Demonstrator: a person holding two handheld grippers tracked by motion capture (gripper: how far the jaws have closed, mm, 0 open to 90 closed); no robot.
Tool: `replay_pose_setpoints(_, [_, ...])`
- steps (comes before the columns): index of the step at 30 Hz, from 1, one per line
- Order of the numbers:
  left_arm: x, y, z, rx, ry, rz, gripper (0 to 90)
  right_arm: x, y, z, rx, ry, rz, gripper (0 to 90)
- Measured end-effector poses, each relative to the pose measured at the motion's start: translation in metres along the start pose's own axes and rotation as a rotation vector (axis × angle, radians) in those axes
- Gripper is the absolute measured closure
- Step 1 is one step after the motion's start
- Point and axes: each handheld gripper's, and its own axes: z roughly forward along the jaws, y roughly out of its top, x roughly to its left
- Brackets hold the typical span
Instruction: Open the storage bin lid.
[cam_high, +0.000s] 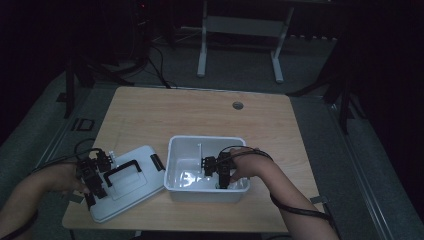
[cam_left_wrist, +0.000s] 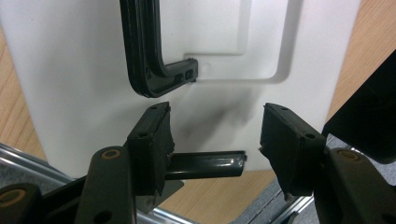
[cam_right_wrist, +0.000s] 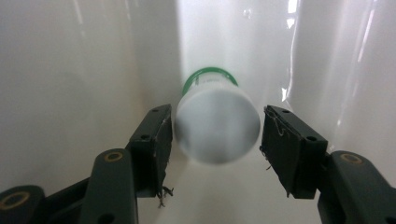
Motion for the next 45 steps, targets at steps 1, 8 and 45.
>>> replay_pose_setpoints(1, [0.0, 0.0, 0.0, 0.0, 0.001, 0.001, 42.7, 0.0, -0.001, -0.002, -0.001, 0.002, 0.002, 42.4])
replay_pose_setpoints(8, [0.0, 0.0, 0.002, 0.008, 0.002, -0.004, 42.6, -0.001, -0.014, -0.031, -0.057, -0.031, 0.004, 42.4])
replay_pose_setpoints(45, [-0.002, 0.001, 0.007, 0.036, 0.014, -0.003, 42.6, 0.003, -0.13, -0.062, -0.208, -0.05, 0.123, 13.6])
